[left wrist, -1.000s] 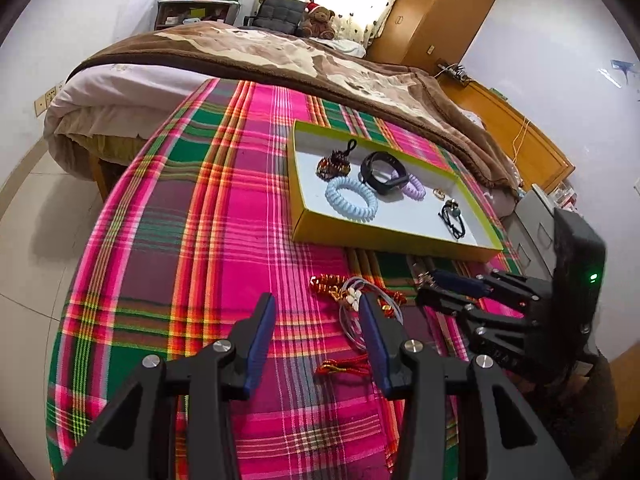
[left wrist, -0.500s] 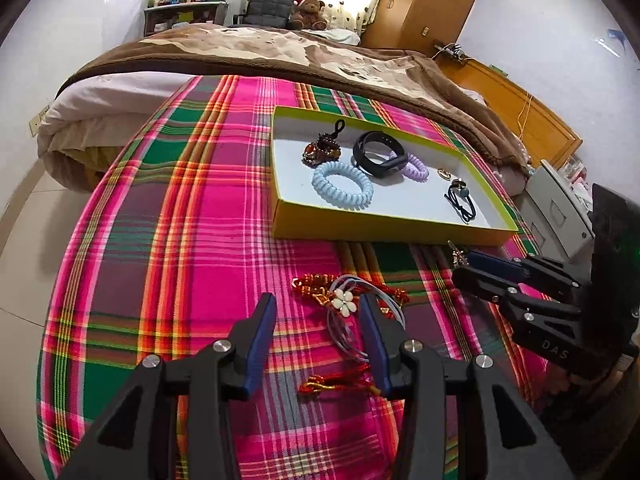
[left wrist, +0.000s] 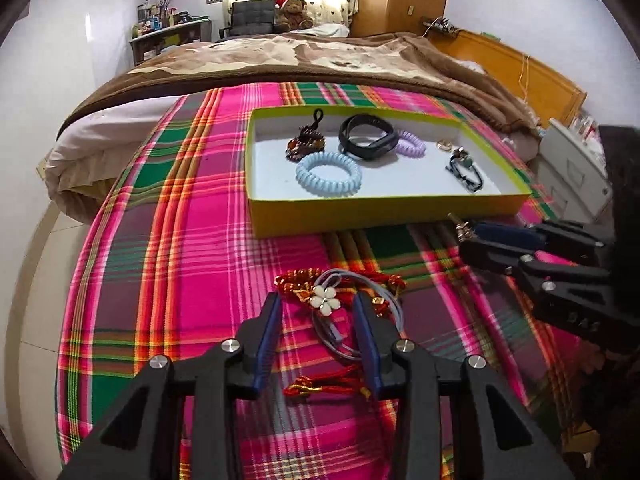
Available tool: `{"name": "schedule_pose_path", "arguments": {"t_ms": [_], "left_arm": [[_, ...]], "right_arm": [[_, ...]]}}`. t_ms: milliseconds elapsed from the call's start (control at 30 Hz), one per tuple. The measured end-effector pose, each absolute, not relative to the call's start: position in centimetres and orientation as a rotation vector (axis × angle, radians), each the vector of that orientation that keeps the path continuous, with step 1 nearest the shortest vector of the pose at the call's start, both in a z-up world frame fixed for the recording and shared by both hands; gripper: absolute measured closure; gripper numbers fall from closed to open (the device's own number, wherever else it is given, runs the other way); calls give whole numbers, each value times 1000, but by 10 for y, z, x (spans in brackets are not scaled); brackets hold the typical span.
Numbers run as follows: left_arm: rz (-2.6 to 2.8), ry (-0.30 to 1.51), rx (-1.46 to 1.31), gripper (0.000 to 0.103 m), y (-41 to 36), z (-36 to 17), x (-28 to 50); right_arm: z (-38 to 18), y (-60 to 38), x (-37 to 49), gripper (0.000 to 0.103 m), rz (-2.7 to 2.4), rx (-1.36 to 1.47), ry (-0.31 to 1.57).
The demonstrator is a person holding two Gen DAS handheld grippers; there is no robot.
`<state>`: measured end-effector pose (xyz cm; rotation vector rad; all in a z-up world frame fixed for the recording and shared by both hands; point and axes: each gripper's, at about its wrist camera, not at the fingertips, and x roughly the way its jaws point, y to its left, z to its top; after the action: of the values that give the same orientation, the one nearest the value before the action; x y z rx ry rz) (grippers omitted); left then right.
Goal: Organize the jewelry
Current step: 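Close the right tool on the rose-gold ornament while the left tool grasps the white-flower hair tie, then carry both items into the white box and open both tools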
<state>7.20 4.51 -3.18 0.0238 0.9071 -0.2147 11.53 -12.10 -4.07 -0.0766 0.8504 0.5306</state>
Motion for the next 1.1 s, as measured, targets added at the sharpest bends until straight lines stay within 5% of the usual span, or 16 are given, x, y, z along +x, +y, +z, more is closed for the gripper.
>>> {"name": "schedule_pose_path", "arguments": {"t_ms": [300, 1100], "left_arm": [[-229, 919, 30, 85, 40, -33, 72], [-264, 836, -38, 86, 44, 2, 65]], "right_arm": [[-41, -122, 115, 76, 531, -65, 852], [-25, -134, 109, 76, 513, -37, 814]]}}
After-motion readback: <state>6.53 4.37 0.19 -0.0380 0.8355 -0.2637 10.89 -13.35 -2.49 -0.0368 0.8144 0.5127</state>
